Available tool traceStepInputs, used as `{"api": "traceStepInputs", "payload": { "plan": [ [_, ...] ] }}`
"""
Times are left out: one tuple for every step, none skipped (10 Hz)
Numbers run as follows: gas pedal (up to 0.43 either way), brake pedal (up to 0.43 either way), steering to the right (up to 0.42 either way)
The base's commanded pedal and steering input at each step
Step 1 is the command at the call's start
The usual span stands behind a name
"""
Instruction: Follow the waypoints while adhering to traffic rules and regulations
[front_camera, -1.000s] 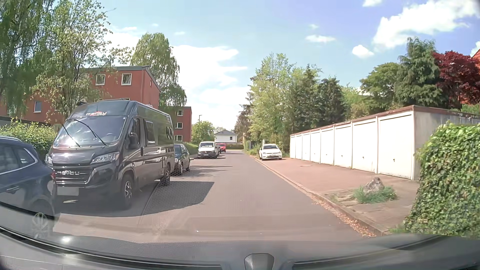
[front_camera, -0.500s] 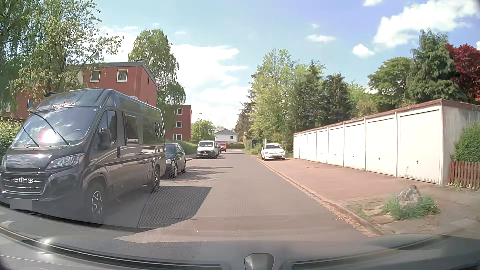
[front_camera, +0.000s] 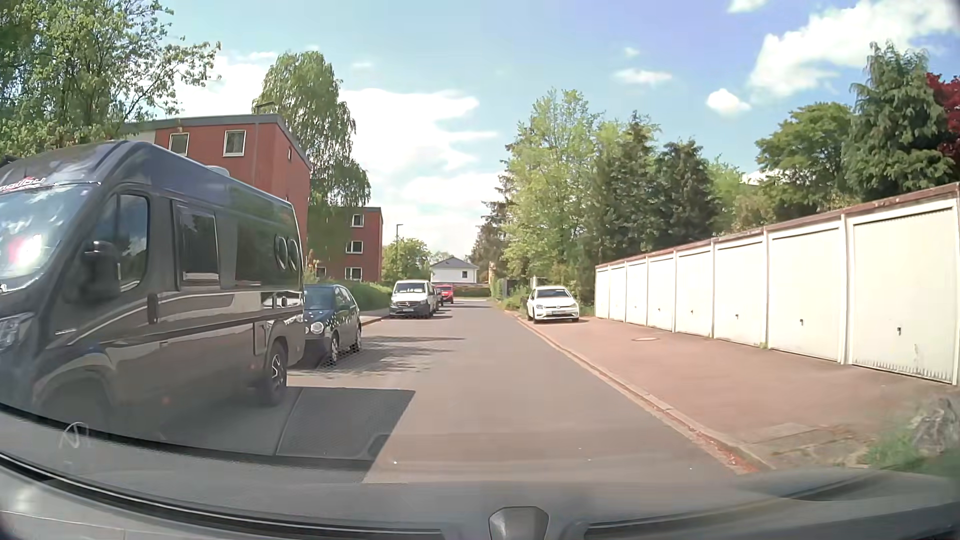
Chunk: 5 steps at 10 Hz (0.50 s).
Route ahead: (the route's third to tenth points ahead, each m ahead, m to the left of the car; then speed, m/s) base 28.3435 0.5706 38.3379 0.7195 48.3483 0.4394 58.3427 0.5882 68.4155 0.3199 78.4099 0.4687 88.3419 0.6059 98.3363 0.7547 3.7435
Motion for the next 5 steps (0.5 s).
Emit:
{"api": "traceStepInputs", "payload": {
  "plan": [
    [0.098, 0.0, -0.001],
    [0.079, 0.0, -0.002],
    [0.079, 0.0, -0.002],
    [0.079, 0.0, -0.002],
    [0.079, 0.0, -0.002]
  ]
}}
